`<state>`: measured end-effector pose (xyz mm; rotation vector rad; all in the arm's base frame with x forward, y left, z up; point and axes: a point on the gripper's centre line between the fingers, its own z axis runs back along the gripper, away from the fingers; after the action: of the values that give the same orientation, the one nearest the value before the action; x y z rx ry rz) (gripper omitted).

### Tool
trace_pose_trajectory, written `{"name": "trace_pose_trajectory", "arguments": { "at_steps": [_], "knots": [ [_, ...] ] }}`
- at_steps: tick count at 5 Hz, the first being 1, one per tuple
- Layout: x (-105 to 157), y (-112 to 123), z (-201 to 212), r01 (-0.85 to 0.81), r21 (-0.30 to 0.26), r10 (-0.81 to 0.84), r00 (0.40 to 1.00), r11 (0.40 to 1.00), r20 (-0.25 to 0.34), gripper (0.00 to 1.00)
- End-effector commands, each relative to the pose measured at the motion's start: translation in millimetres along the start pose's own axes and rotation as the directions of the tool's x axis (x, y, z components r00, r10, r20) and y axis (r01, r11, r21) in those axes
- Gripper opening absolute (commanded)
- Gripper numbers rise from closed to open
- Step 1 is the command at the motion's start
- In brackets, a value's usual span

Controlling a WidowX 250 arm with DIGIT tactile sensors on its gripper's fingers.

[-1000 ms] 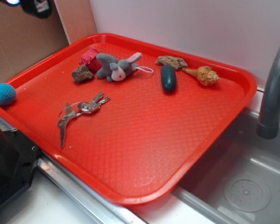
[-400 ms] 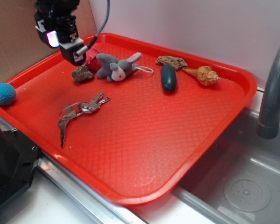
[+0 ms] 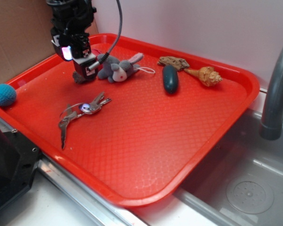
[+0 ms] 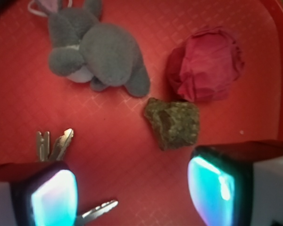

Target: Grab the rock.

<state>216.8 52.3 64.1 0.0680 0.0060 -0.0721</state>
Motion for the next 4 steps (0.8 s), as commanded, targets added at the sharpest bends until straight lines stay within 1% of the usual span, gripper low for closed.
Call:
{"name": "trace_pose_trajectory", "arguments": {
  "at_steps": [1, 2, 3, 4],
  "knots": [
    [2.7, 30.4, -1.8, -0.091, -0.036, 0.093, 0.994, 0.995, 0.053, 1.0],
    [-5.5, 27.1, -4.5, -0.097, -0.083, 0.101, 0.993, 0.992, 0.052, 1.0],
    [8.6, 44.7, -39.5, -0.07, -0.087, 0.072, 0.997, 0.994, 0.016, 1.0],
    [13.9, 38.0, -55.8, -0.032, -0.07, 0.032, 0.999, 0.997, -0.004, 1.0]
  ]
}}
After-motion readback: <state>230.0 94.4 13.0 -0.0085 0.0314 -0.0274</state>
